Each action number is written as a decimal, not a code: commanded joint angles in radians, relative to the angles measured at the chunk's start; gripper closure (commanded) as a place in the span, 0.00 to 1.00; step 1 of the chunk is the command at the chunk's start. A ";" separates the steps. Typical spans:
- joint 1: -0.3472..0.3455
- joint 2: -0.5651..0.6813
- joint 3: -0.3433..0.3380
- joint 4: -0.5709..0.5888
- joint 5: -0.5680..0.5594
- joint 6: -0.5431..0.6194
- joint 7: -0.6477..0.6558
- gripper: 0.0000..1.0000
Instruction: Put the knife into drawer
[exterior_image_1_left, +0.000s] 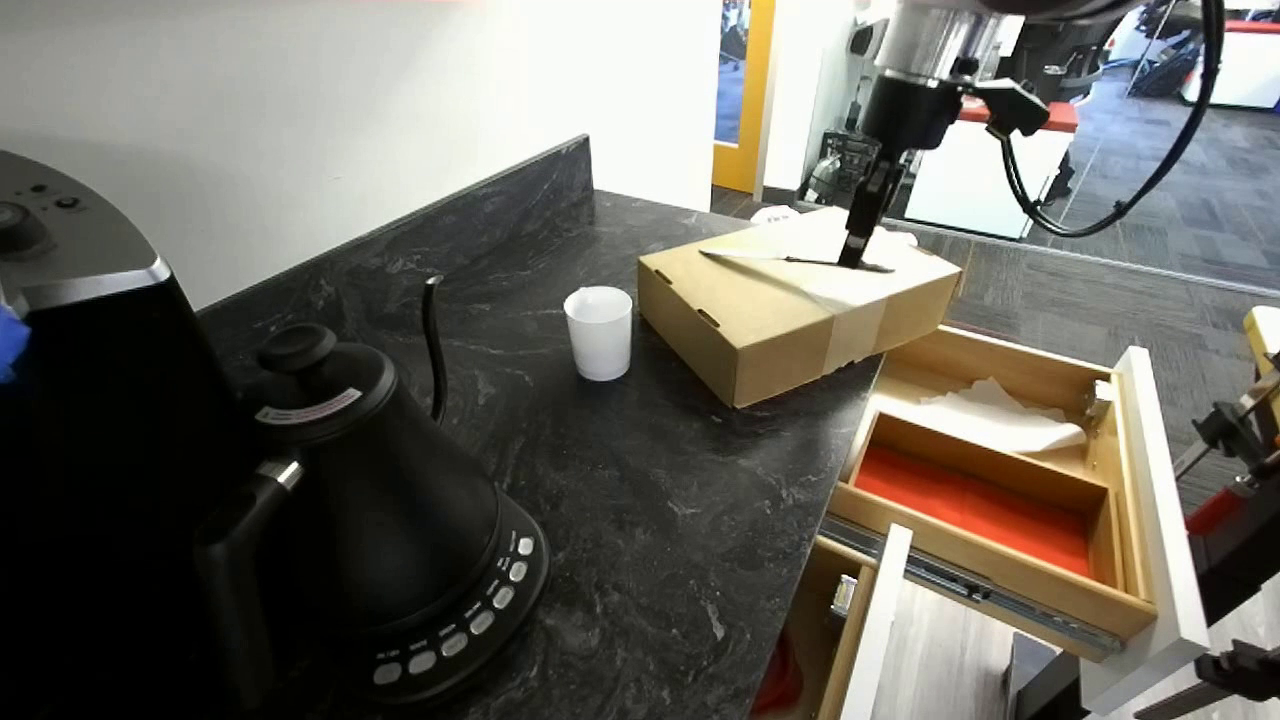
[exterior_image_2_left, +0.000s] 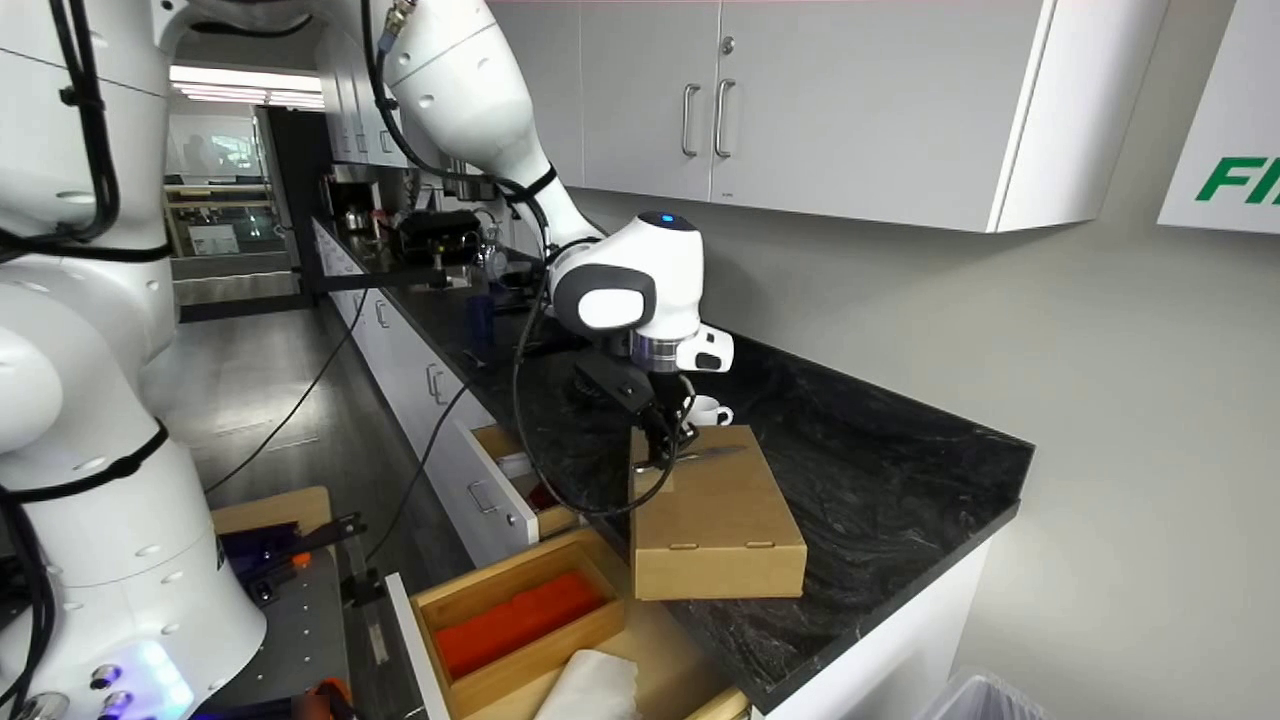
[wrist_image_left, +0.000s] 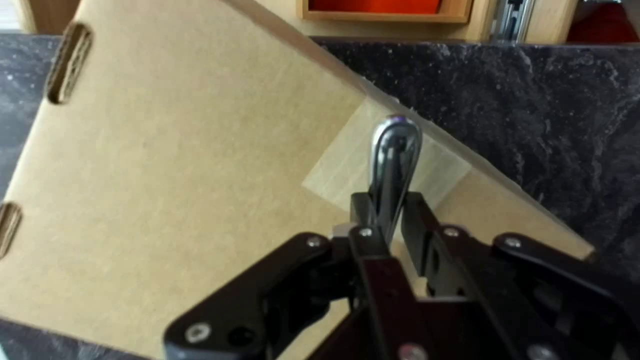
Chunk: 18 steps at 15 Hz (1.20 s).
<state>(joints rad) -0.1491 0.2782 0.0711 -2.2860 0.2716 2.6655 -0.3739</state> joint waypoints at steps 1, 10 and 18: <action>-0.016 -0.217 -0.010 -0.062 0.022 -0.080 -0.004 0.93; 0.034 -0.419 -0.169 0.002 0.040 -0.584 -0.040 0.98; 0.019 -0.179 -0.172 -0.018 0.111 -0.642 -0.050 0.96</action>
<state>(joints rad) -0.1306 0.0440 -0.0982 -2.3280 0.3722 2.0464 -0.4345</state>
